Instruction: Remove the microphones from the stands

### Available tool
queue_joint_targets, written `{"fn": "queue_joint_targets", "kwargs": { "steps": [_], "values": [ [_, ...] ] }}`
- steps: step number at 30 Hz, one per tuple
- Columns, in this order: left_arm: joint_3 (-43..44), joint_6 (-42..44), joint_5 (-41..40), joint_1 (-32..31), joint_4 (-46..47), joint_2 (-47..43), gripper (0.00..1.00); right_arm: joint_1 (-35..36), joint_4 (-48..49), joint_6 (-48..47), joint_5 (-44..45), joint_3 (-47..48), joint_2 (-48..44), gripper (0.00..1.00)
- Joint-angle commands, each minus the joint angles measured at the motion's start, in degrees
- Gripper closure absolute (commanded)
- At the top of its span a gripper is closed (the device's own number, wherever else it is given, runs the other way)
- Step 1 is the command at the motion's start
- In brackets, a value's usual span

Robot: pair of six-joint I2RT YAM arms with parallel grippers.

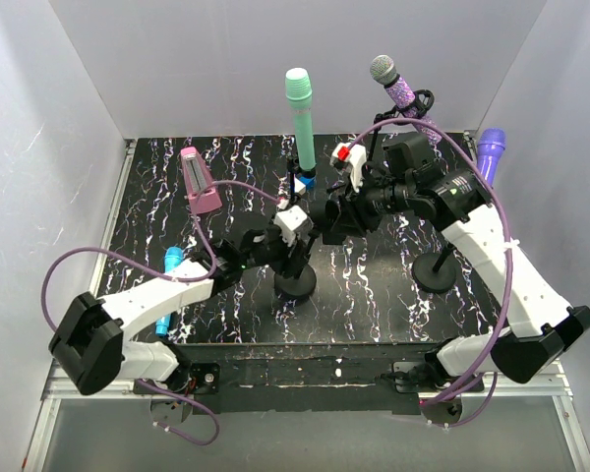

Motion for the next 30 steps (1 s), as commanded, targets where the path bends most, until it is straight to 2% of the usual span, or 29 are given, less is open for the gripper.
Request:
{"fn": "queue_joint_targets", "kwargs": {
  "steps": [1,4,8,11,15,17,24,30],
  "values": [
    [3.82,4.35,13.15,7.03,-11.47,-9.92,0.41,0.50,-3.56,-7.04,-2.44,3.95,-0.33,0.99],
    [8.82,6.28,19.78,10.20,-19.82,-14.33,0.33,0.59,-6.11,-8.11,-2.88,6.58,1.34,0.99],
    [18.75,9.27,16.73,10.56,-29.07,-13.11,0.30,1.64,-8.22,-6.80,-2.18,9.31,3.44,0.99],
    [24.74,6.47,15.91,11.35,-27.24,-11.27,0.28,2.61,-7.62,-6.62,-2.09,8.09,3.36,0.99],
    [29.75,1.82,25.74,11.44,-22.50,-8.11,0.29,3.31,-6.65,-6.79,-2.01,5.80,3.01,0.99],
    [31.34,0.14,27.78,11.53,-21.09,-5.82,0.30,3.57,-6.65,-6.97,-1.57,5.36,3.01,0.99],
    [30.03,-9.52,32.27,11.44,-12.82,-0.20,0.32,3.58,-6.91,-7.76,-0.77,3.96,3.10,0.99],
    [26.51,-10.68,34.73,11.62,-10.53,2.80,0.38,3.66,-5.42,-7.50,-1.30,-0.26,2.40,0.99]
  ]
}}
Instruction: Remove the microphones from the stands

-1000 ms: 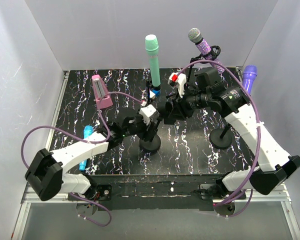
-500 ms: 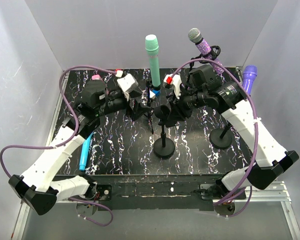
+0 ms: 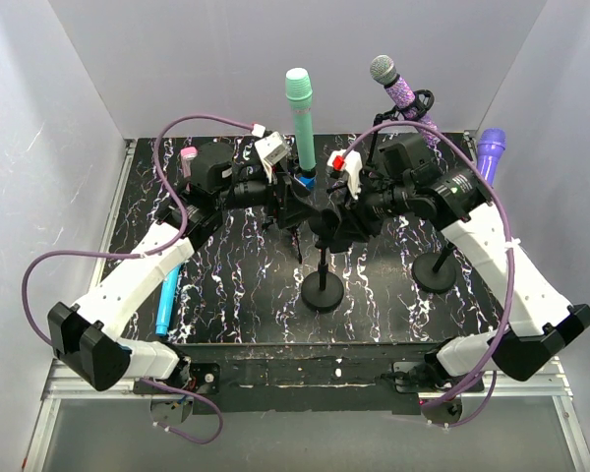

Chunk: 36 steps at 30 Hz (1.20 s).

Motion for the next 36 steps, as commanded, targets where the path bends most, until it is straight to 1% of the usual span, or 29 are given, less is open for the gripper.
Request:
{"fn": "queue_joint_targets", "kwargs": {
  "steps": [1,7,10,20,21,23,25,26,27,28,30,31,33,36],
  "values": [
    [-2.84,-1.35,2.42,-0.19,1.62,2.12,0.38,1.22,1.34,-0.33,-1.43,-4.44,0.65,0.98],
    [-5.04,0.15,2.34,-0.10,0.83,1.69,0.42,1.39,3.45,0.73,-1.00,-6.81,1.44,0.99],
    [-7.14,0.94,0.50,-0.10,0.74,0.99,0.44,2.00,3.80,0.90,0.41,-7.87,2.31,0.99],
    [-12.86,3.40,-3.64,0.25,0.30,-1.83,0.44,2.89,5.99,1.17,2.17,-12.70,4.16,0.99],
    [-13.13,3.66,-4.07,0.34,0.13,-1.92,0.43,2.89,6.26,1.08,2.35,-13.23,4.25,0.99],
    [-13.56,4.37,-4.43,0.43,-0.40,-2.18,0.36,2.89,6.26,0.99,2.35,-13.58,4.08,0.99],
    [-14.18,5.59,-2.51,0.69,0.30,-2.79,0.29,2.97,6.61,0.99,2.43,-13.58,3.90,0.99],
    [-14.44,5.95,-1.37,0.78,0.91,-2.71,0.27,2.89,6.96,0.99,2.52,-13.67,3.55,0.99],
    [-14.27,6.47,0.21,0.87,1.09,-2.27,0.26,2.89,7.14,0.99,2.70,-13.76,3.37,0.96],
    [-13.58,8.31,2.14,0.87,1.18,-1.22,0.26,2.89,7.31,1.25,2.87,-13.85,3.37,0.91],
    [-11.65,11.38,6.36,0.95,0.57,1.06,0.26,2.89,7.32,1.52,2.26,-13.85,3.28,0.72],
    [-10.42,13.49,8.12,0.95,-0.04,2.20,0.25,2.89,7.05,1.43,1.39,-13.67,3.20,0.57],
    [-7.69,17.36,10.06,0.96,-2.59,4.05,0.26,2.89,6.88,2.04,0.77,-13.32,3.20,0.44],
    [-4.09,24.30,11.91,1.22,-8.81,4.41,0.25,2.97,7.05,2.66,1.03,-12.62,2.93,0.40]
  ]
}}
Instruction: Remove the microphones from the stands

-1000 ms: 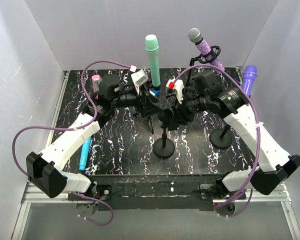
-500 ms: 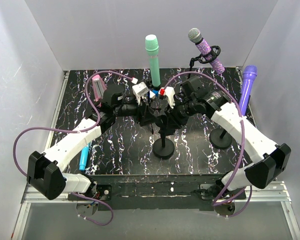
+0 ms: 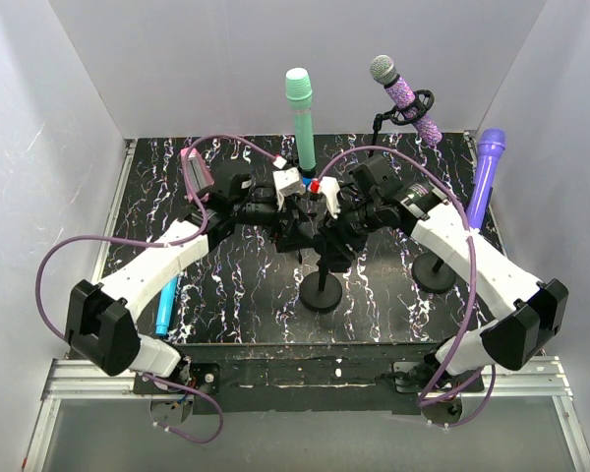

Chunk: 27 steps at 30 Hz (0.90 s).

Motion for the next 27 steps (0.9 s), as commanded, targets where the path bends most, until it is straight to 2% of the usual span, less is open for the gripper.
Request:
{"fn": "queue_joint_targets", "kwargs": {
  "steps": [1,4,6,8,16,21,24,27],
  "values": [
    [6.02,14.38,6.25,0.28,-10.55,0.43,0.24,0.53,0.52,0.93,-0.46,0.28,0.27,0.40],
    [9.45,21.61,8.80,0.37,-17.16,1.04,0.23,0.53,0.08,0.93,0.25,0.80,-0.87,0.35],
    [11.20,23.90,11.17,0.28,-19.44,2.62,0.22,0.53,-0.71,1.19,0.77,1.77,-1.84,0.19],
    [13.31,26.53,13.02,-0.07,-21.99,4.64,0.21,0.44,-2.46,0.76,0.34,3.26,-2.89,0.16],
    [16.13,30.94,12.68,-3.85,-24.21,8.95,0.20,-0.70,-8.18,-1.34,-1.69,4.76,-11.15,0.13],
    [18.59,34.45,12.59,-5.87,-26.75,11.94,0.21,-1.40,-11.35,-4.77,3.14,3.10,-16.68,0.12],
    [19.65,35.86,12.85,-6.22,-27.28,13.52,0.26,-3.60,-11.44,-4.87,3.59,0.55,-19.50,0.12],
    [20.35,36.13,12.77,-6.22,-27.63,14.14,0.38,-5.62,-11.52,-4.25,3.24,-1.12,-21.09,0.12]
  ]
}}
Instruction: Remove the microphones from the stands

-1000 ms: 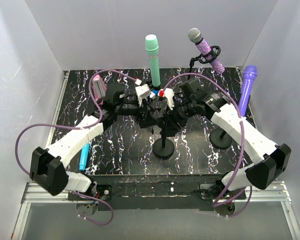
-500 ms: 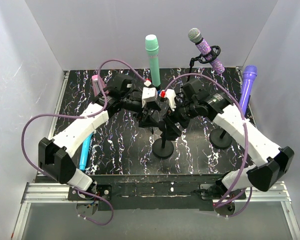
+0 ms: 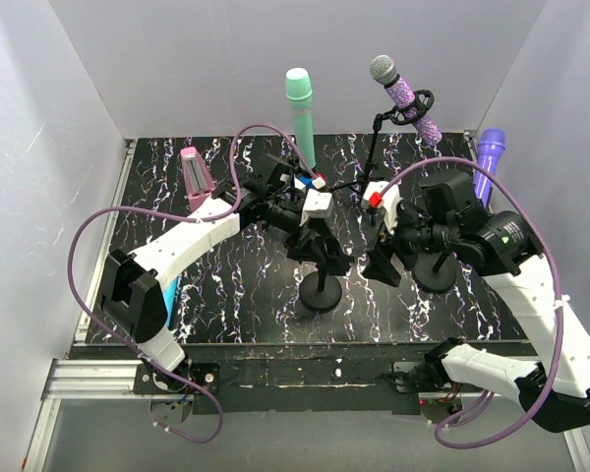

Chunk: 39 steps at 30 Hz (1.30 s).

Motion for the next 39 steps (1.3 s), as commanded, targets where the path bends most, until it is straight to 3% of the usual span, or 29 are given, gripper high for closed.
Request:
{"fn": "queue_joint_targets", "kwargs": {
  "steps": [1,7,13,25,31,36,39],
  "values": [
    [2.63,2.81,1.14,-0.04,-1.47,-0.30,0.41,-2.52,-1.58,-0.69,1.09,-2.15,-1.68,0.13],
    [0.87,-0.78,-3.16,0.58,1.25,-3.90,0.59,-4.19,-0.96,-2.09,4.69,-1.54,-1.69,0.14],
    [-5.27,-11.76,-14.14,2.15,6.00,-13.29,0.65,-4.63,3.77,-3.06,10.49,-4.00,-2.12,0.15],
    [-13.01,-15.02,-31.98,6.98,-2.53,-28.34,0.68,-4.99,5.89,-0.60,8.13,-2.95,0.86,0.16],
    [-17.05,-22.39,-49.90,14.98,8.79,-30.54,0.66,-4.90,5.80,-0.42,7.16,-1.10,2.36,0.16],
    [-19.78,-26.36,-60.01,20.78,21.88,-27.91,0.67,-4.99,5.63,-0.16,6.63,-1.28,2.45,0.17],
    [-19.70,-26.71,-61.35,24.21,28.13,-24.49,0.68,-4.90,5.45,0.37,6.02,-1.54,2.01,0.17]
  ]
}}
